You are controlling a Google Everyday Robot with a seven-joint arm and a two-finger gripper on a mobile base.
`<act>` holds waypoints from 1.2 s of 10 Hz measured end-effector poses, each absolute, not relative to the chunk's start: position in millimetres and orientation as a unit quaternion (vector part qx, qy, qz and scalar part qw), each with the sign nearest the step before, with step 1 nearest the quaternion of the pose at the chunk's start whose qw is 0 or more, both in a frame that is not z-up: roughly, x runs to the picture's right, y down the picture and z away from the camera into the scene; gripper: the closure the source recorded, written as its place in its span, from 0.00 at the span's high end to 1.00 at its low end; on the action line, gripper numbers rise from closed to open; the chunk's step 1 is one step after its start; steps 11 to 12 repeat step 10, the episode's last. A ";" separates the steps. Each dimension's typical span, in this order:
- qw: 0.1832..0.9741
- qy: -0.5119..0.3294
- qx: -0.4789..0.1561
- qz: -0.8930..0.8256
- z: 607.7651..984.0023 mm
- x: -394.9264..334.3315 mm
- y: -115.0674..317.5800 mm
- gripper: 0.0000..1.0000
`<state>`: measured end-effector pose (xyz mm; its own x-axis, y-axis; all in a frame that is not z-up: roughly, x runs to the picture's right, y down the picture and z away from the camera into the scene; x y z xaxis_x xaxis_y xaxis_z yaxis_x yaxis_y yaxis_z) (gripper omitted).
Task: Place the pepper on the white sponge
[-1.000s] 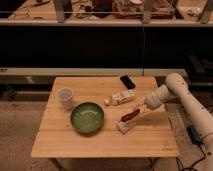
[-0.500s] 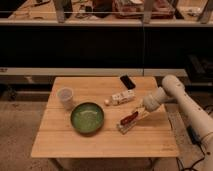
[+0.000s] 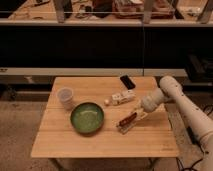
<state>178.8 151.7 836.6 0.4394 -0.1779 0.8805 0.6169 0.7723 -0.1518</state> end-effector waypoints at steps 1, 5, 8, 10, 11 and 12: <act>0.815 -0.470 -0.234 -0.243 836.8 178.3 152.3 0.63; 0.814 -0.471 -0.235 -0.245 837.4 177.1 153.2 0.80; 0.815 -0.473 -0.243 -0.230 835.5 174.9 152.7 0.80; 0.815 -0.474 -0.247 -0.226 835.2 173.9 152.5 0.80; 0.815 -0.474 -0.247 -0.226 835.2 173.9 152.5 0.80; 0.815 -0.474 -0.247 -0.226 835.2 173.9 152.5 0.80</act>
